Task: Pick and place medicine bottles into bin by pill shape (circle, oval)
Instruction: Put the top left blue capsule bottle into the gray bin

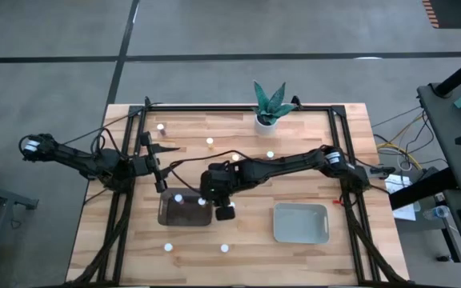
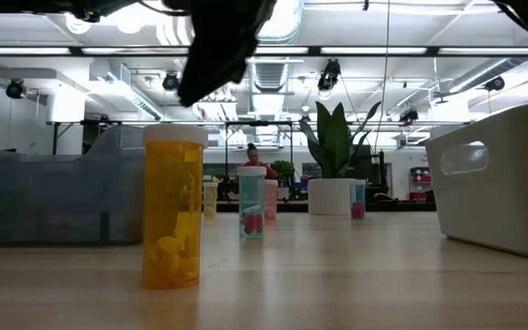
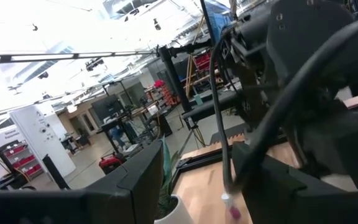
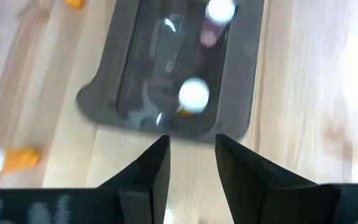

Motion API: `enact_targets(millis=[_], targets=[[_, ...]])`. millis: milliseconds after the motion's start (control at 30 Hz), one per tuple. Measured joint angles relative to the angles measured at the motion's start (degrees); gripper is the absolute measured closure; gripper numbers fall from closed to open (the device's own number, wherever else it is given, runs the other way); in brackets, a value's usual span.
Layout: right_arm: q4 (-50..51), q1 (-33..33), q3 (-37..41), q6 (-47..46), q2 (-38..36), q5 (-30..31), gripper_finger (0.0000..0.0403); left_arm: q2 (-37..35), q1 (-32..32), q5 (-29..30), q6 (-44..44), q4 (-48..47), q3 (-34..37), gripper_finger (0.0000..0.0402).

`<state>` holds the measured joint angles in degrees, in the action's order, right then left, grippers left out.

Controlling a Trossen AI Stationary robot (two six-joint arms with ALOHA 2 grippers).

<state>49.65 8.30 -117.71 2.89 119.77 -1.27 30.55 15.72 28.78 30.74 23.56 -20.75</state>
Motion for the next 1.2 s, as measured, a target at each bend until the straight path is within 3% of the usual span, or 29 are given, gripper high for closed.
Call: enact_targets(millis=[367, 567, 867, 1100, 1200], targets=[[14.3, 4.0, 1.2, -6.5, -6.5, 5.6, 0.0310, 0.1, 0.0, 0.0, -0.3, 0.0, 0.0, 0.0226], [13.1, 7.2, 9.0, -10.4, -13.3, 8.7, 0.0327, 0.2, 0.0, 0.0, -0.3, 0.0, 0.0, 0.0226], [-4.3, 11.6, 31.6, -13.3, -28.3, 15.1, 0.0339, 1.1, 0.0, 0.0, -1.8, 3.6, 0.1, 0.0226], [-26.2, 12.2, 50.2, -7.4, -39.6, 16.5, 0.0339, 4.7, 0.0, 0.4, -6.4, 9.0, 0.0, 0.0226], [-35.6, 12.0, 57.7, -4.4, -44.0, 16.5, 0.0339, 6.8, 0.0, 4.6, -11.8, 9.4, 0.0, 0.0226]])
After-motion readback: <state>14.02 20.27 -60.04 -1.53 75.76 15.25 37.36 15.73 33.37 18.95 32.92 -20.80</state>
